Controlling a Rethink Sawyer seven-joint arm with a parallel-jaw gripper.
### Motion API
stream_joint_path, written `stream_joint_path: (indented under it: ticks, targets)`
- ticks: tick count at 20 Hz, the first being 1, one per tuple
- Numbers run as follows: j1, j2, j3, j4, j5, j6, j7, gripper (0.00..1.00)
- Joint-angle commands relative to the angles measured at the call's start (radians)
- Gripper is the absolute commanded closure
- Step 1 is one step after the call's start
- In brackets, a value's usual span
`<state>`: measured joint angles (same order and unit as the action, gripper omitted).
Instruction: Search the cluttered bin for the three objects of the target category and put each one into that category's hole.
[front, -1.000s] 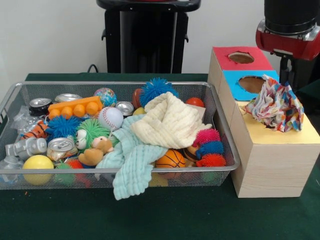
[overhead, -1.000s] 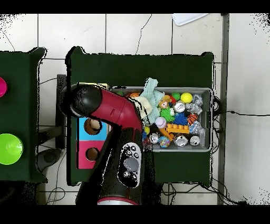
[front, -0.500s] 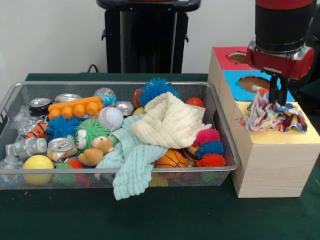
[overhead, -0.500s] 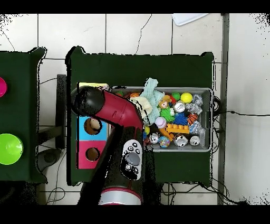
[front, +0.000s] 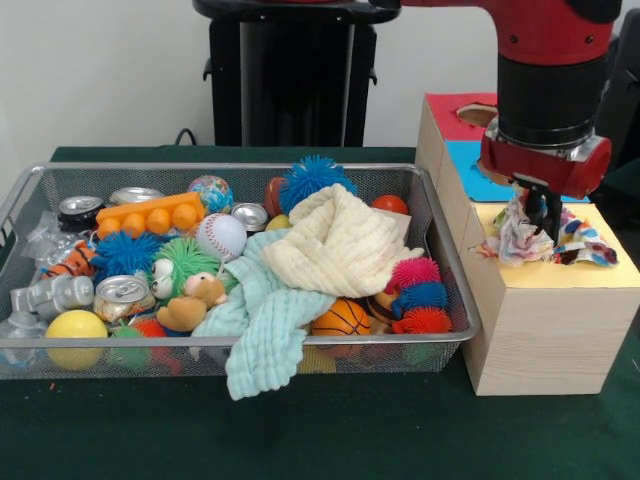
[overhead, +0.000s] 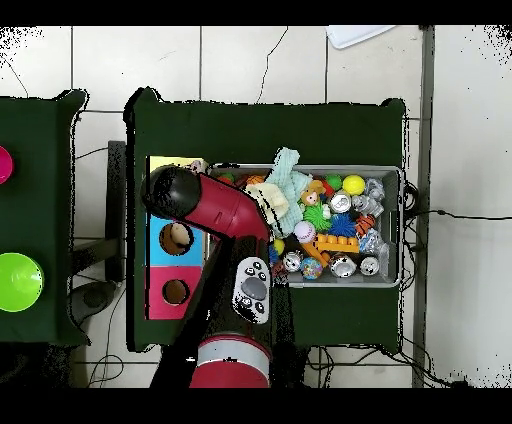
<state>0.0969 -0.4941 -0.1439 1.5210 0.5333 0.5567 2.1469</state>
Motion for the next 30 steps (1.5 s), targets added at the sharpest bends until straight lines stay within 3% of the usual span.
stream_joint_path:
  ticks: [1, 8, 24, 30]
  targets:
    - [-0.010, 0.107, 0.054, 0.064, -0.027, 0.006, 0.151, 1.00]
    - [-0.014, 0.119, 0.086, 0.082, -0.012, -0.015, 0.145, 1.00]
    - [-0.055, 0.233, 0.183, 0.102, -0.047, -0.334, 0.111, 1.00]
    - [-0.077, 0.248, 0.218, 0.103, -0.061, -0.381, 0.107, 1.00]
